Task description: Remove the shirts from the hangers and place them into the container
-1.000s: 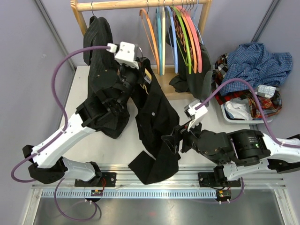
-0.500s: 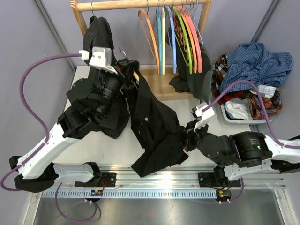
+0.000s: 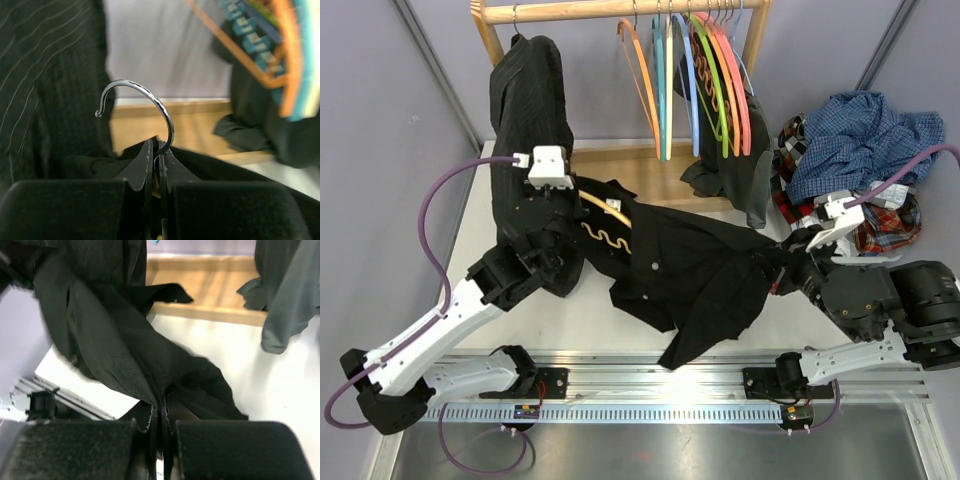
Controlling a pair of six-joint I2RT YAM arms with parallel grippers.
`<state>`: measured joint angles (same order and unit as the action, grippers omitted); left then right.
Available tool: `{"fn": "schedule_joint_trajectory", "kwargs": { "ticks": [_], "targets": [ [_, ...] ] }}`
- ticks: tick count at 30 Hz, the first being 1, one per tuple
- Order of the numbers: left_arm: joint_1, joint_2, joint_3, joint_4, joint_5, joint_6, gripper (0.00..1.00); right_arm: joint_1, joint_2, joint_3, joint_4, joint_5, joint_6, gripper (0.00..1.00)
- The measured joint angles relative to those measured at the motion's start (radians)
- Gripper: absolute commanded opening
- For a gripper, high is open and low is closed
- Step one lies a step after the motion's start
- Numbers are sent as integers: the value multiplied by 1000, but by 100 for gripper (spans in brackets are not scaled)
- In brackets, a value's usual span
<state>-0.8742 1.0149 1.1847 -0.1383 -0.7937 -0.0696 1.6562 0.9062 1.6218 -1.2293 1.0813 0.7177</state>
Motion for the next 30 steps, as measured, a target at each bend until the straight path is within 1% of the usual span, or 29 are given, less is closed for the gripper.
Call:
{"fn": "schedule_joint_trajectory", "kwargs": {
  "ticks": [3,7,11,16,19,21,25,30],
  "targets": [
    [39,-51,-53,-3,-1,0,0,0,17,50,-37,46,10,0],
    [52,-148,-63,-2,-5,2,0,0,61,97,-69,98,115,0],
    [58,-240,-35,-14,-5,-3,0,3,60,76,-78,113,183,0],
    [59,-281,8,-68,4,-26,0,2,49,38,-77,114,245,0],
    [59,-293,23,-129,24,-55,0,2,40,20,-77,113,258,0],
    [66,-303,46,-188,58,-100,0,1,38,9,-78,114,262,0],
    [85,-319,97,-301,170,-262,0,-3,67,-15,-99,130,273,0],
    [98,-324,99,-341,405,-515,0,-11,127,-60,-107,130,283,0]
  ]
}}
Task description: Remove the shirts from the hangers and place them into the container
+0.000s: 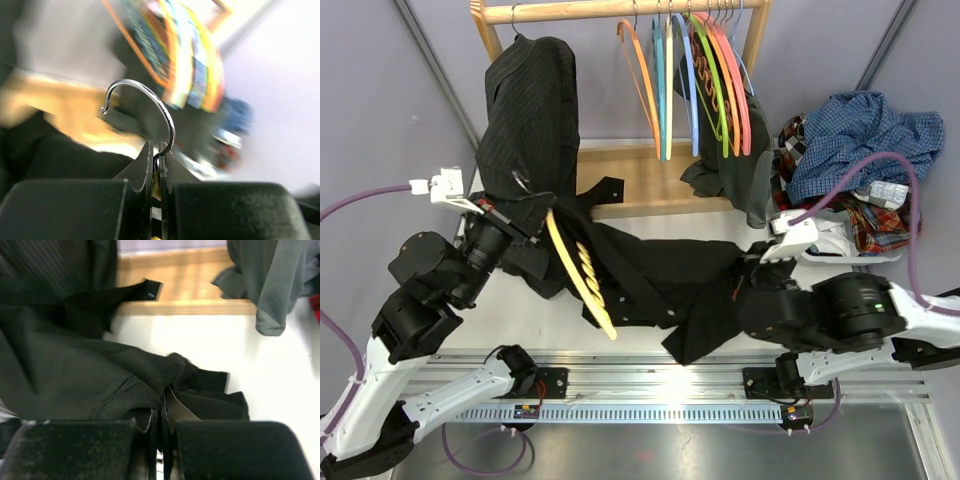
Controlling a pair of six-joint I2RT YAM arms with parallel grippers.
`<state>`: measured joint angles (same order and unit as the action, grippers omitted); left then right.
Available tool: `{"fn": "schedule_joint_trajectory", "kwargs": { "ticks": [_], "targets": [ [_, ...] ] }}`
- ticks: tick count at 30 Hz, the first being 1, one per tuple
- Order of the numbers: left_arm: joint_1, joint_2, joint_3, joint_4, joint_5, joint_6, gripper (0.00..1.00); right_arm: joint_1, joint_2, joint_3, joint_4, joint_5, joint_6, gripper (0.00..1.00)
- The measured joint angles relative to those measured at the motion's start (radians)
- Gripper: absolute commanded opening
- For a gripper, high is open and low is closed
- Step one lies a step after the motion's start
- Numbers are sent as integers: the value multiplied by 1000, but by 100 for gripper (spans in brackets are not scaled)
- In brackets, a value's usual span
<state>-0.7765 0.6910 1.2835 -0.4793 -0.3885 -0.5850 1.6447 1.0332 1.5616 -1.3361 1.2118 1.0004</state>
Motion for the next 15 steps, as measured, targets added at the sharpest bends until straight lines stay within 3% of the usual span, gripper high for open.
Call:
{"fn": "schedule_joint_trajectory", "kwargs": {
  "ticks": [7,15],
  "targets": [
    [0,19,-58,13,288,-307,0,-124,98,-190,35,-111,-93,0],
    [0,-33,-106,29,417,-532,0,-305,146,-377,235,-275,-219,0]
  ]
}}
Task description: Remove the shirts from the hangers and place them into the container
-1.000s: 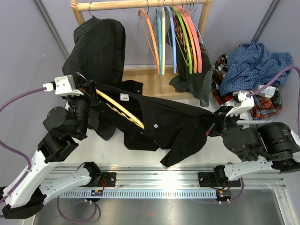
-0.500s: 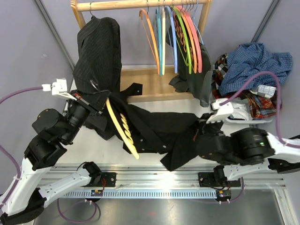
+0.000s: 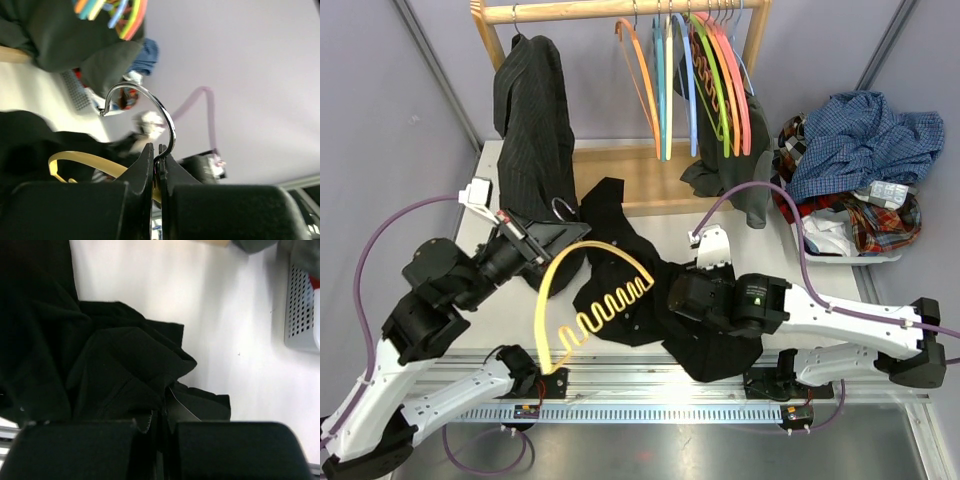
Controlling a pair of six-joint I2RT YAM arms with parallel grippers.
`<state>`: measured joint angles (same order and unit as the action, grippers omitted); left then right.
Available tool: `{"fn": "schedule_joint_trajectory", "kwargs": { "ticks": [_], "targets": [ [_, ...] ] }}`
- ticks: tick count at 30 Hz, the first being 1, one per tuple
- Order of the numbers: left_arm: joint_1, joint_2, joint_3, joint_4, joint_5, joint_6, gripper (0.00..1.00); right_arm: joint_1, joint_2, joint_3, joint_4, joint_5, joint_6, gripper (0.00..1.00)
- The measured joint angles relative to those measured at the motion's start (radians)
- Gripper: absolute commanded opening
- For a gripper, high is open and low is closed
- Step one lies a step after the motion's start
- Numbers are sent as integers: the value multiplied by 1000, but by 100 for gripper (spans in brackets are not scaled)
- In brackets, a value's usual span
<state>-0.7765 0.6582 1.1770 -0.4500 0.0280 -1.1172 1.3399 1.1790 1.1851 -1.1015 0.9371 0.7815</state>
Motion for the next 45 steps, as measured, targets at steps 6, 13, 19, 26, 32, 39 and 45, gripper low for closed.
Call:
{"fn": "schedule_joint_trajectory", "kwargs": {
  "ticks": [6,13,19,26,32,39,45],
  "targets": [
    [0,-33,108,-51,-4,15,0,-43,35,-64,39,-52,-16,0],
    [0,-33,178,-232,-194,272,0,-45,35,9,31,-124,-58,80],
    [0,104,93,-342,-328,432,0,-46,-24,192,46,-233,-179,91],
    [0,286,77,-363,-420,535,0,-46,-68,322,90,-350,-291,93],
    [0,367,133,-355,-472,589,0,-46,-39,318,106,-435,-330,93],
    [-5,505,176,-291,-505,635,0,-46,-68,320,111,-475,-344,93],
    [-13,580,177,-277,-526,658,0,-46,-115,375,56,-440,-362,94]
  ]
}}
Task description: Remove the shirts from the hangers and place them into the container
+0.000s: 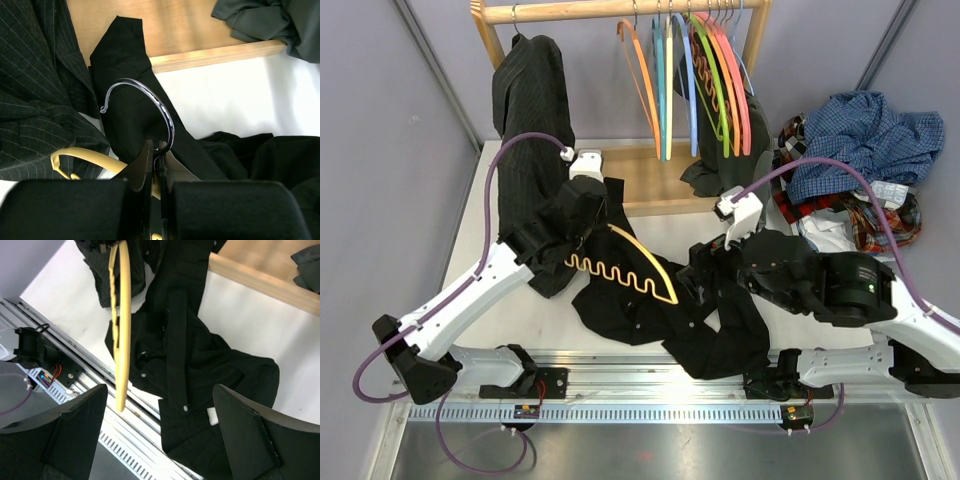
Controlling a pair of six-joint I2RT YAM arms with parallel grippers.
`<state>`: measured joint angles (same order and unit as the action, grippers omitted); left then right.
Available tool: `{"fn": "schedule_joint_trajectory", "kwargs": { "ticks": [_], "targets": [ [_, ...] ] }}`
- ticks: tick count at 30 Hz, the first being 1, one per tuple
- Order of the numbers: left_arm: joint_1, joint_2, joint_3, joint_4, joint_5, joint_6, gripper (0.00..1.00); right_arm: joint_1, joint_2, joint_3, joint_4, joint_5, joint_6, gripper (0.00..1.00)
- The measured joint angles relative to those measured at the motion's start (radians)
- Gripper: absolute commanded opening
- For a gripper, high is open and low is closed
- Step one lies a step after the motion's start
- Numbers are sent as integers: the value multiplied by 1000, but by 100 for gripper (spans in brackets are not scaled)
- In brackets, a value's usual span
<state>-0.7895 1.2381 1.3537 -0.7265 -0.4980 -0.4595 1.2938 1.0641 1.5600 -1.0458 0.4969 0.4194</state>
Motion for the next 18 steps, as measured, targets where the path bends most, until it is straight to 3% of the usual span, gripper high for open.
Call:
{"fn": "schedule_joint_trajectory", "kwargs": {
  "ticks": [8,12,16,18],
  "targets": [
    [-8,30,49,11,-5,8,0,0,-34,-27,43,-47,-13,94],
    [-22,41,100,19,-4,8,0,0,-5,-88,93,-106,-12,89],
    [-35,42,117,30,-2,8,0,0,51,-124,140,-153,-14,69],
    [-44,42,117,29,0,7,0,0,65,-127,150,-161,-17,51]
  ]
}}
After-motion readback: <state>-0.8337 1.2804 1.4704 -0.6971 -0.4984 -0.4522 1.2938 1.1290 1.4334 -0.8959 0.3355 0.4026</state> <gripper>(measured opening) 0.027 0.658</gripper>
